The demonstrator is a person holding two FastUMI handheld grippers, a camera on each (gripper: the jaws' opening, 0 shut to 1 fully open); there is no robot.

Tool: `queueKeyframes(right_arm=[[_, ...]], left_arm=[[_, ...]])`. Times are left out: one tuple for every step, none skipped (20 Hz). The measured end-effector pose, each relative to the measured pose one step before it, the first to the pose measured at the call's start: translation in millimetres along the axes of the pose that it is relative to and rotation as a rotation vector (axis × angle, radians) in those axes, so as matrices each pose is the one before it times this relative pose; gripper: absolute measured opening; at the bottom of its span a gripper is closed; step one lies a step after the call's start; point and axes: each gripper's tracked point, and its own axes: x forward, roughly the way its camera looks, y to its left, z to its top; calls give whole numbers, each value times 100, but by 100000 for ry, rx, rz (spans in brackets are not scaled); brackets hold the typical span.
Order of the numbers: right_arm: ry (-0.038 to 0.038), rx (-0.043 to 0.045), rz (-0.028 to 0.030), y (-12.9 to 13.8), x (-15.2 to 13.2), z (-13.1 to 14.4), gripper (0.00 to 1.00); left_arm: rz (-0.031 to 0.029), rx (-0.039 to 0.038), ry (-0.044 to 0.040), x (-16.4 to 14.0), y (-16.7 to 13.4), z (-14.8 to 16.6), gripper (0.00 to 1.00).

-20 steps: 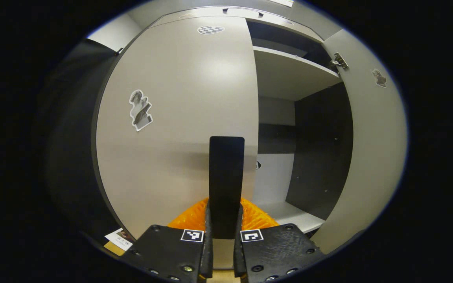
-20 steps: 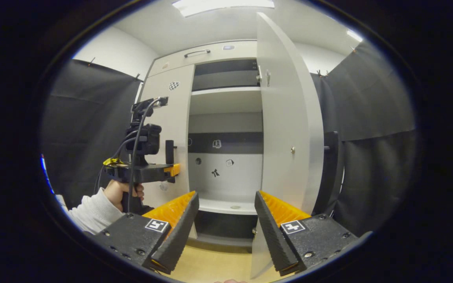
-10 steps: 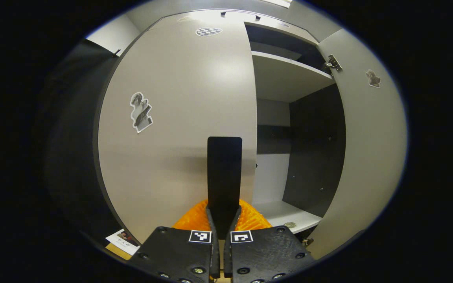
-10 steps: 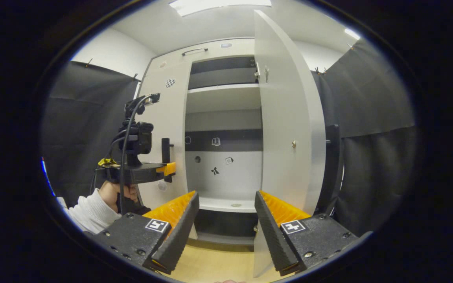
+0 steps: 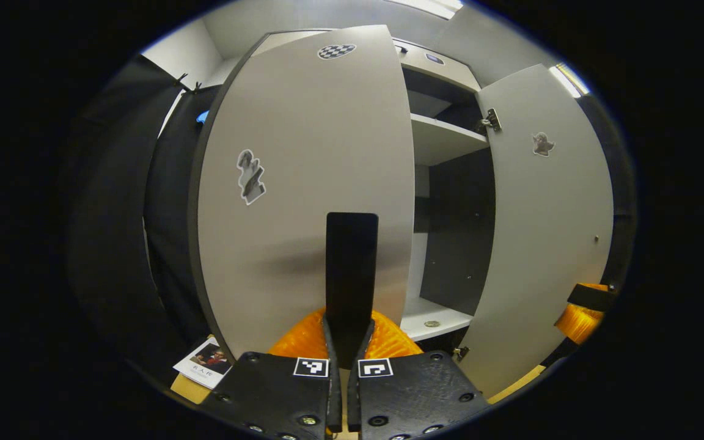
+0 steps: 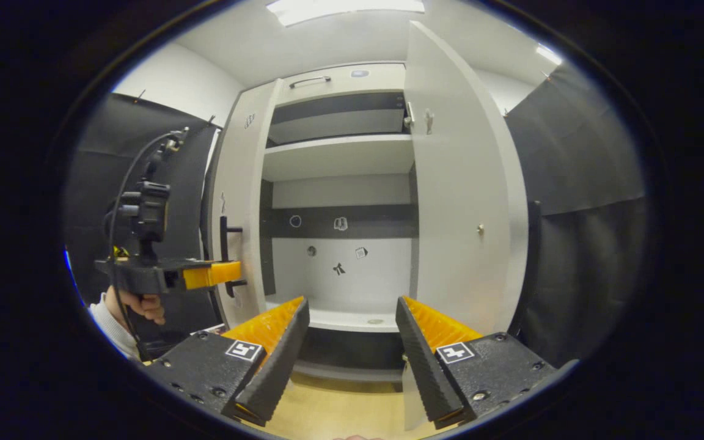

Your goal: Open the right door of the double-door shoe cabinet with the right hand, and open the left door with the left hand.

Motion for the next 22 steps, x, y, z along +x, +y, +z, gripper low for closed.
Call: queueKeyframes(right_arm=[[-481, 8, 776, 609, 110, 10, 89], [-276, -215, 434, 445, 66, -39, 89], [-223, -296, 111, 337, -47, -103, 89], [-93, -291, 173, 345, 50, -99, 89], [-78, -84, 113, 216, -13, -175, 89], [-163, 185, -90, 166, 131, -34, 89], [-76, 497, 78, 223, 113, -60, 89], [-162, 724, 344, 267, 272, 7, 89], [-346, 863, 121, 149, 226, 48, 89], [-93, 812, 28, 129, 179, -14, 89], [-53, 813, 289, 145, 75, -102, 89], [67, 613, 242, 152, 80, -120, 89], [229, 334, 96, 44, 60, -178, 89], [472, -51, -51, 34, 56, -165, 89], [359, -73, 9, 98, 132, -144, 89], [94, 27, 106, 70, 118, -31, 89], [-31, 31, 79, 92, 76, -3, 89], [-111, -58, -47, 7, 0, 96, 89], [-182, -65, -134, -67, -42, 66, 89], [-263, -20, -112, -46, -9, 90, 89], [-103, -9, -227, 29, -73, 26, 89], [-102, 68, -176, 53, 21, 37, 89]], left_arm=[[401, 790, -526, -579, 293, 108, 4], [522, 426, -427, -597, 427, 55, 3], [537, -256, -493, -484, 395, -42, 3], [622, -596, -410, -613, 535, -4, 3], [1070, -635, -657, -728, 475, 88, 3], [1261, 412, -689, -531, 530, 165, 0], [1209, 1198, -231, -590, 742, 46, 3], [1225, 365, -91, -527, 712, -63, 3], [598, -291, -267, -367, 564, -74, 2], [469, -1791, -105, -265, 437, -41, 2], [629, -1156, 56, -291, 277, -99, 2], [1341, -402, -521, -344, 423, 75, 2], [1484, 570, -479, -260, 663, 102, 2], [1865, 975, -557, -324, 629, 90, 2], [1450, 1179, -83, -160, 685, -76, 2], [1000, 198, -381, -264, 555, 5, 2], [541, 475, -340, 29, 471, 8, 1], [502, 468, -131, -47, 482, -44, 1], [1046, 192, -238, -107, 442, 34, 1], [1803, 541, -224, -195, 600, 13, 1], [2014, 740, -878, -135, 745, 128, 1], [2019, 148, -1098, 141, 746, 184, 1]])
